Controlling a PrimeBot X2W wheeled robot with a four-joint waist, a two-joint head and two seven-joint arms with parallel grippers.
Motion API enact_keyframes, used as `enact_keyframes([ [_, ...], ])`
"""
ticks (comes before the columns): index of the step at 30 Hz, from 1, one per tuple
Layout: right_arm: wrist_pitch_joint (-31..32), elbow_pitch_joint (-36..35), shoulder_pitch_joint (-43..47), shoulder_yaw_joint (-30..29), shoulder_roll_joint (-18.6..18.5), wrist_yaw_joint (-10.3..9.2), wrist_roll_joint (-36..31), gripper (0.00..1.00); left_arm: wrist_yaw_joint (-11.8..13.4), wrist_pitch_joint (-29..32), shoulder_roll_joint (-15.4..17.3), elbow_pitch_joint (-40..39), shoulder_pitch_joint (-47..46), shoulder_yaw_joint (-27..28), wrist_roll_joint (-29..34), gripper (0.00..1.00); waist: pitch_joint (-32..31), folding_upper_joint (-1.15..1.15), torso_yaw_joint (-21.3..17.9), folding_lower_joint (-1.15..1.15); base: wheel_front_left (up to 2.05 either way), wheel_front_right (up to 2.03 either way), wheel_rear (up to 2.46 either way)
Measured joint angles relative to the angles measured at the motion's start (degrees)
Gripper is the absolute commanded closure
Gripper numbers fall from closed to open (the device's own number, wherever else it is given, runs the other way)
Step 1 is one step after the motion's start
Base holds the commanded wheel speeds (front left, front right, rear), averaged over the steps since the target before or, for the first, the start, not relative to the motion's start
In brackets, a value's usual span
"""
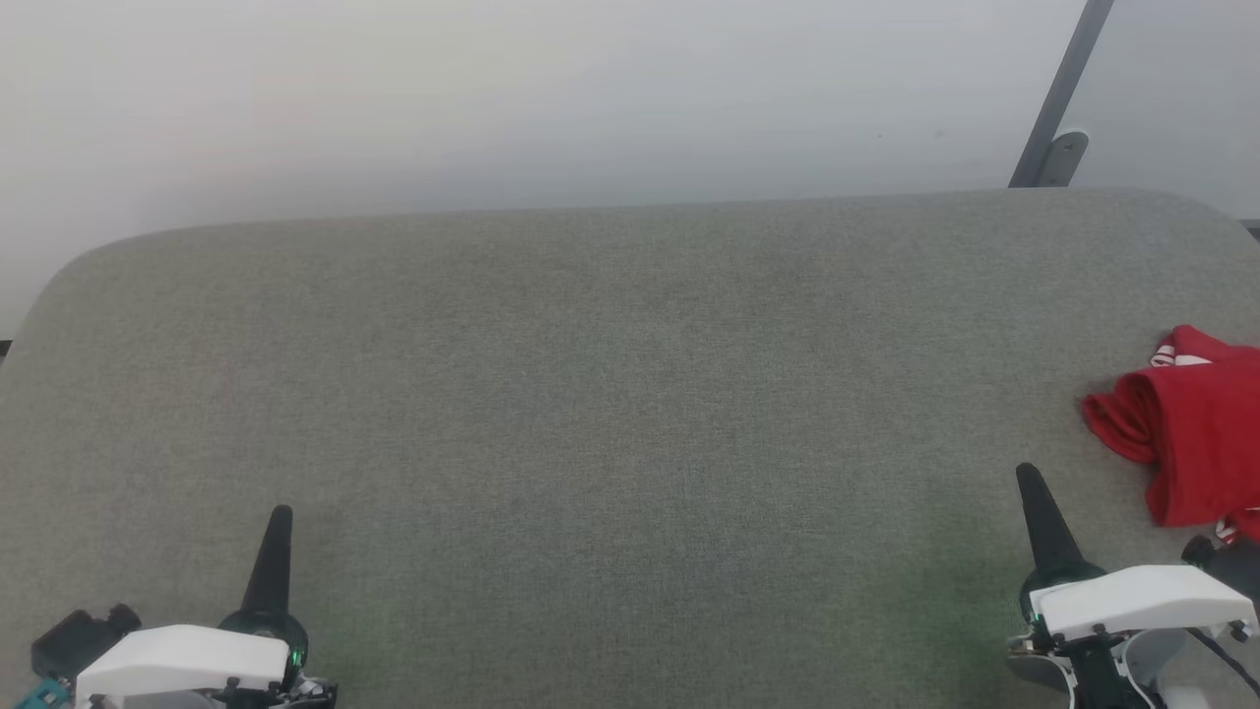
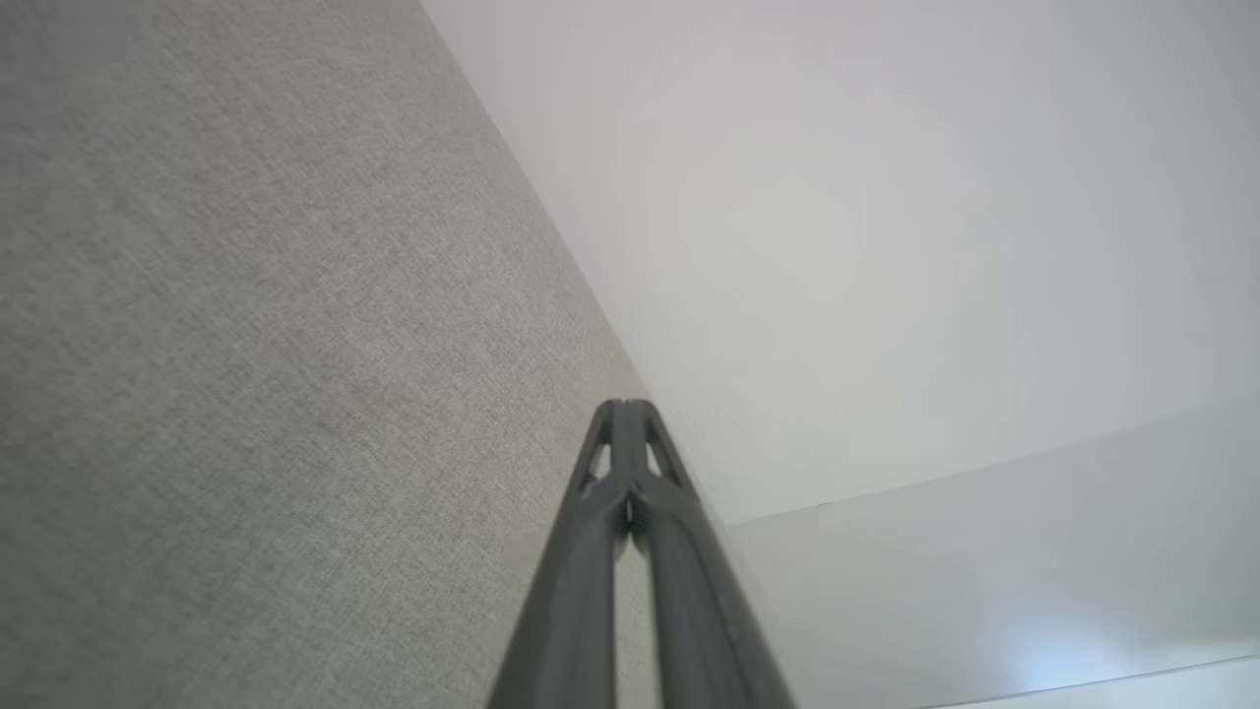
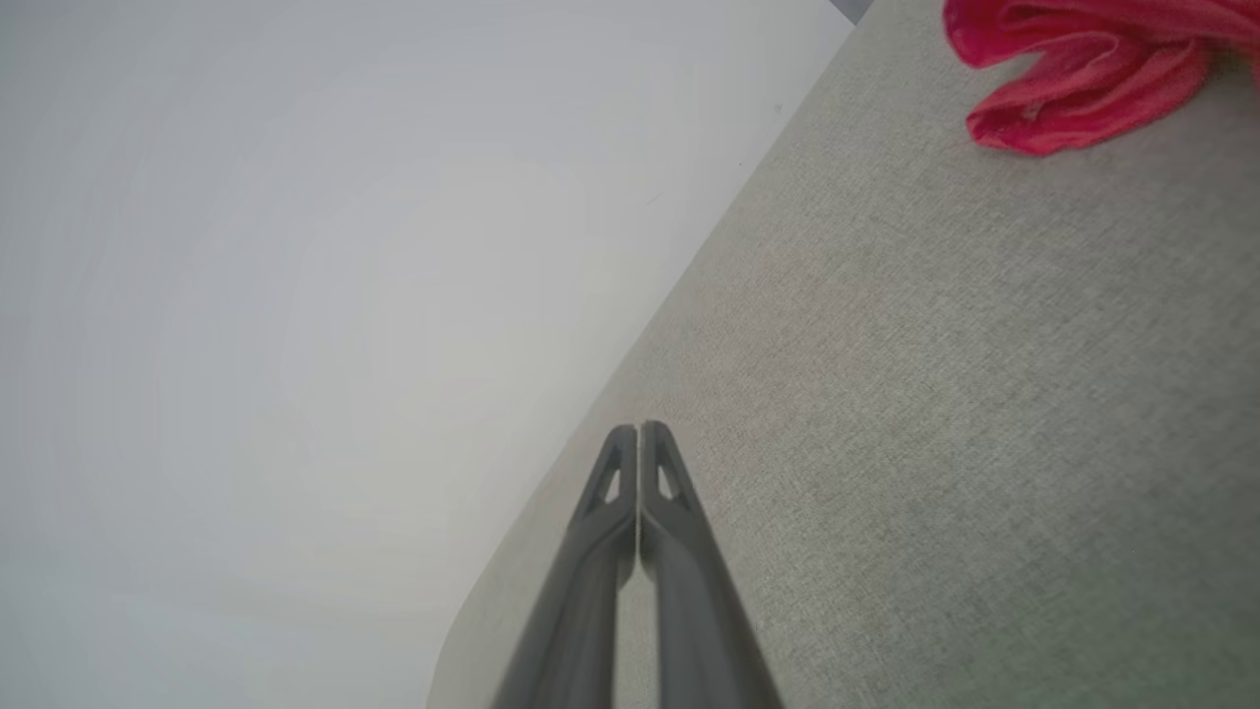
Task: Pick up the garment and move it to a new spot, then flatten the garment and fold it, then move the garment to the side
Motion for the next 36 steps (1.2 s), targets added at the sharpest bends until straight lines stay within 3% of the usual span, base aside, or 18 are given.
enact_keyframes([
  [36,4.66,-1.22,-0.89,-0.26,0.08,0.00,20.72,1.00,0.00,4.68,-3.26,-0.52,-3.07,-0.59,-14.07,1.00,-0.54,0.00,1.19,0.00,0.00,0.00,0.00],
])
